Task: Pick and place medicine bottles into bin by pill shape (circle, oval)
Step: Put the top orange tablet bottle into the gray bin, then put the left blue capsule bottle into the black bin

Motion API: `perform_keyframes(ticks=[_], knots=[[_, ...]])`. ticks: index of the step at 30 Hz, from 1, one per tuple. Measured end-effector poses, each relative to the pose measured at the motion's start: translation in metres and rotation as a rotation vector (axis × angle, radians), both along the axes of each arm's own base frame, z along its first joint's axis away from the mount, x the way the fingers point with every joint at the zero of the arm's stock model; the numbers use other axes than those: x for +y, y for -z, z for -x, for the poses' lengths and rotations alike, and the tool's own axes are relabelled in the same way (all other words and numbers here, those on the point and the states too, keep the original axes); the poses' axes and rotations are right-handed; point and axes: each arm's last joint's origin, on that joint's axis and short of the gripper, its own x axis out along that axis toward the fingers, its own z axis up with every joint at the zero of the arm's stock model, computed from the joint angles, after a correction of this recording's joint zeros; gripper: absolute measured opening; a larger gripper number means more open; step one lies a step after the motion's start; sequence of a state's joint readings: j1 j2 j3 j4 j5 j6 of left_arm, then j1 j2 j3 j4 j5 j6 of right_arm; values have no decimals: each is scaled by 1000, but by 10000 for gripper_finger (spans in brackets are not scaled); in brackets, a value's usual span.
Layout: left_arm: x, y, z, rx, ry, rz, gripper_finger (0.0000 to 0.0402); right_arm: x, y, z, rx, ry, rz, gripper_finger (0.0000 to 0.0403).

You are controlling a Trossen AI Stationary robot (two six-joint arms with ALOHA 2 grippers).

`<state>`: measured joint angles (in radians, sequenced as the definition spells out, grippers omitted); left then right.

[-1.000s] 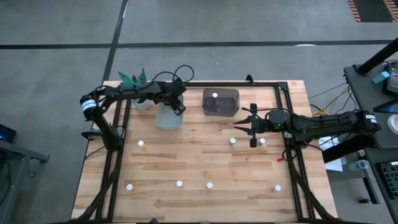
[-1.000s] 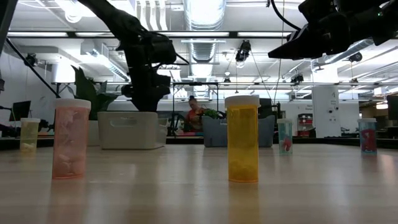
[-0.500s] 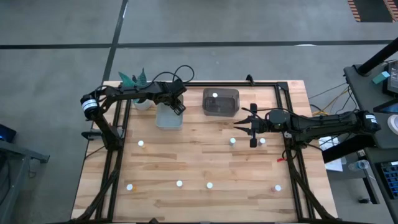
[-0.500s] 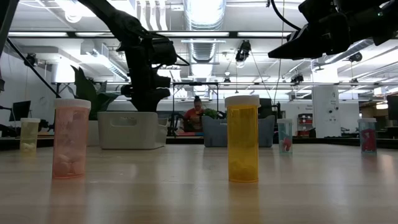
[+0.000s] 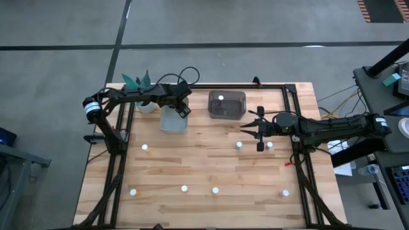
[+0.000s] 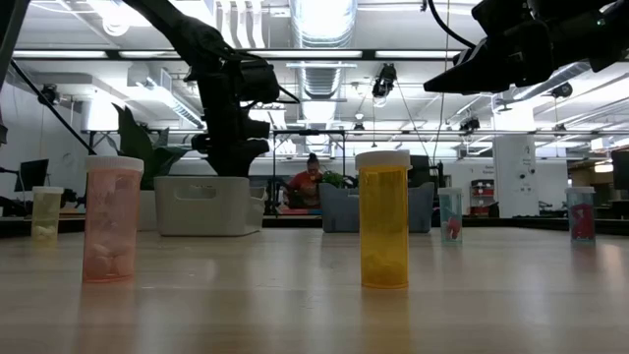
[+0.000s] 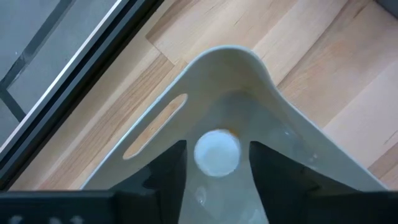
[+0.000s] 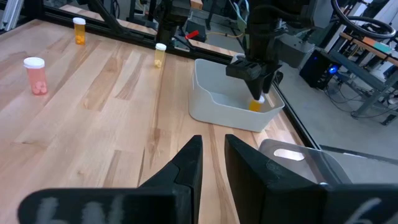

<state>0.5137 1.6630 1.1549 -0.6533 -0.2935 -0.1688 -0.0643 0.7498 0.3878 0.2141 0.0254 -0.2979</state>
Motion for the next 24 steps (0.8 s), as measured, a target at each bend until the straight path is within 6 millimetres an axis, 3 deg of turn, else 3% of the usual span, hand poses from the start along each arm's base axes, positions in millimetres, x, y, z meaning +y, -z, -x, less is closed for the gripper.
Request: perform_keyframes(ticks=[7, 13, 18, 24], knots=[[-1, -4, 1, 4, 10, -2, 219, 0, 0, 0, -1, 3, -13, 59], [-8, -28, 3, -38, 38, -31, 226, 0, 0, 0, -5, 25, -102, 59], [-28, -57, 6, -130, 92, -80, 226, 8, 7, 2, 85, 18, -215, 59], [-71, -91, 9, -299, 222, -147, 226, 23, 6, 4, 200, -6, -331, 59]])
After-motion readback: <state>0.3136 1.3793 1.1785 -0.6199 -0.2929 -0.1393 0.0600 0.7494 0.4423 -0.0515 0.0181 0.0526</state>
